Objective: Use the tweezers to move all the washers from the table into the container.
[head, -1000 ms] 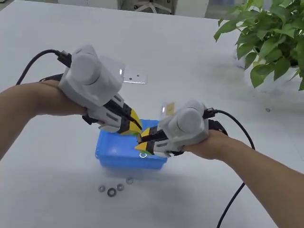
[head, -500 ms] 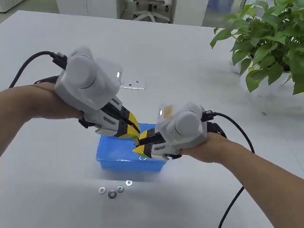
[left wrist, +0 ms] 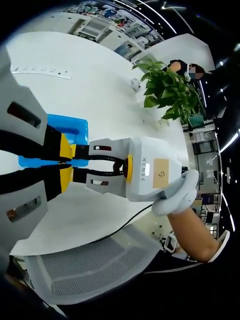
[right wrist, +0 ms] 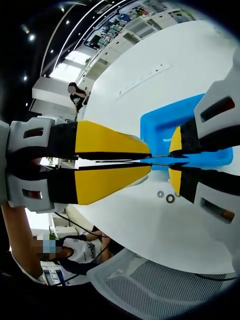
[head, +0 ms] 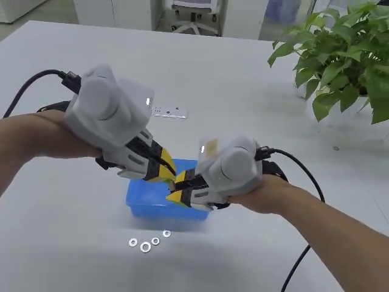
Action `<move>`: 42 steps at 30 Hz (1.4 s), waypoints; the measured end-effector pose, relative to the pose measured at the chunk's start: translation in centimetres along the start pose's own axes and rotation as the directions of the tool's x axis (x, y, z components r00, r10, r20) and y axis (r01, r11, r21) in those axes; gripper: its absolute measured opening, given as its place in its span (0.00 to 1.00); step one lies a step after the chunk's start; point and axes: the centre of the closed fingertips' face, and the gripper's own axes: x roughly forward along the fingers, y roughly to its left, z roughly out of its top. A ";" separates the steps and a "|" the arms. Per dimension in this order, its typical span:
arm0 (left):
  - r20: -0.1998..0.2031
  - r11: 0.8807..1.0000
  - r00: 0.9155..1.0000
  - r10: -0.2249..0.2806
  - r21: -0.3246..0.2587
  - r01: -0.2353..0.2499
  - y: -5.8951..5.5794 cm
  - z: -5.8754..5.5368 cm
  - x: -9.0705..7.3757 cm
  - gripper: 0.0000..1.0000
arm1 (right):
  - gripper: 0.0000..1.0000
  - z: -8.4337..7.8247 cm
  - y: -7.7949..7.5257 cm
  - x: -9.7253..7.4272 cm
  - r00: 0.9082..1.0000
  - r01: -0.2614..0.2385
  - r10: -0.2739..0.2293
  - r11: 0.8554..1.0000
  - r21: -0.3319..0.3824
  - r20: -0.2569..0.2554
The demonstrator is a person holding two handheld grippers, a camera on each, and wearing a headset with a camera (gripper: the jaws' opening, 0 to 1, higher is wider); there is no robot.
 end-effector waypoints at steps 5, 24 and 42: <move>-0.005 1.000 1.000 0.003 -0.003 -0.003 -0.7 -0.3 -0.1 0.06 | 0.11 0.0 0.7 0.1 1.000 -0.007 0.007 1.000 -0.003 -0.001; -0.025 1.000 1.000 -0.008 -0.024 0.008 -3.0 -2.0 0.2 0.06 | 0.12 -0.4 3.4 1.6 0.999 -0.053 0.053 0.999 -0.002 -0.009; -0.046 0.999 0.999 -0.030 -0.040 0.028 -4.0 -3.4 1.6 0.06 | 0.12 -2.1 4.9 2.8 0.997 -0.077 0.078 0.997 0.009 -0.027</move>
